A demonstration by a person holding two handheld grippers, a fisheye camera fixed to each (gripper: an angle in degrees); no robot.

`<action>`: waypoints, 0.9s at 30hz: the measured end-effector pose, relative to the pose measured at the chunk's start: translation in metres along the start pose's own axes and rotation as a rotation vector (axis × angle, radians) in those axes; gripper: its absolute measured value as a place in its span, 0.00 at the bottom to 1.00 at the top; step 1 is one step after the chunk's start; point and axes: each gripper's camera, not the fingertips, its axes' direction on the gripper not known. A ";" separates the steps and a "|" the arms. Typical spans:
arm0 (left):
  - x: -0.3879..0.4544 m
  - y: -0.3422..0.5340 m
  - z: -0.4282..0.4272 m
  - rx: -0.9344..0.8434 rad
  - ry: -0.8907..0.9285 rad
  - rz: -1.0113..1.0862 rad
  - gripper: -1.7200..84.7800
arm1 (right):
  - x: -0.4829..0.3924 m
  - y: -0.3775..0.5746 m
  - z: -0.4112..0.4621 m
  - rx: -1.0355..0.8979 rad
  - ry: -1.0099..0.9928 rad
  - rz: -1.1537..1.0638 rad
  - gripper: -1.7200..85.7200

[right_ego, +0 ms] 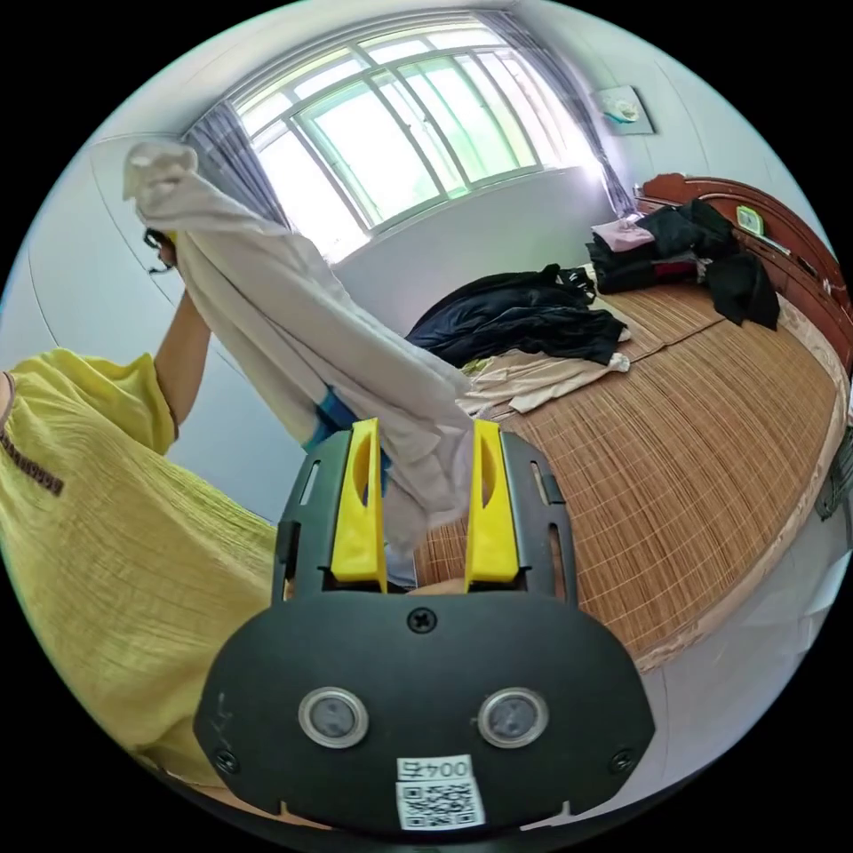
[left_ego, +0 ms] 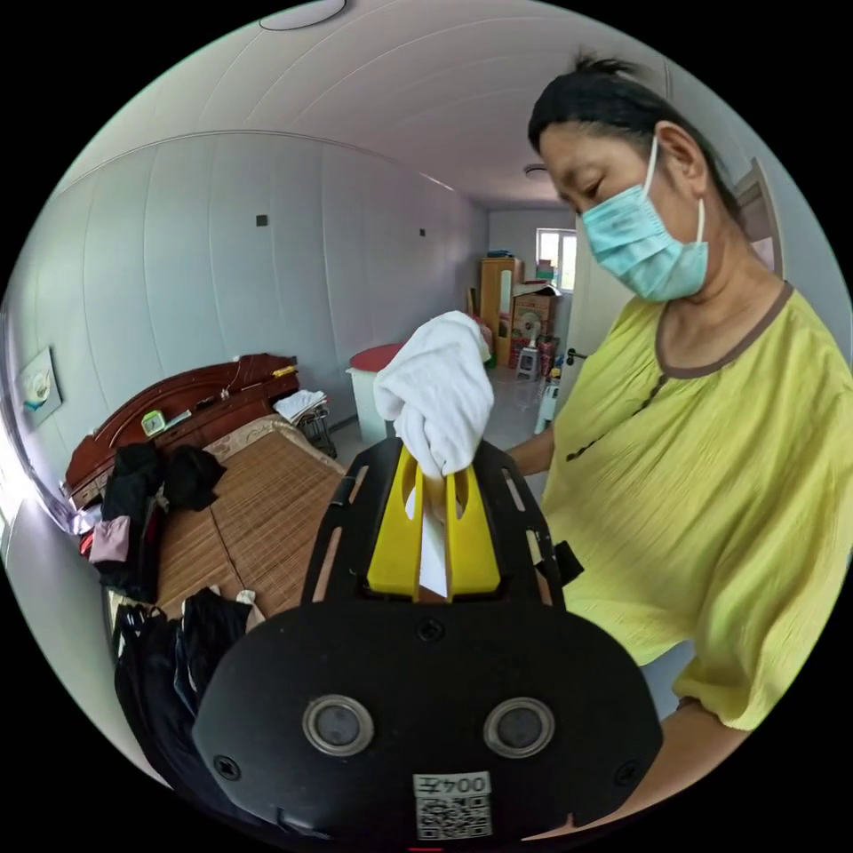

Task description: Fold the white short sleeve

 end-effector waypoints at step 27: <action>-0.107 -0.041 -0.048 0.159 -0.123 -0.327 0.05 | 0.118 0.068 -0.140 0.659 -0.274 0.111 0.04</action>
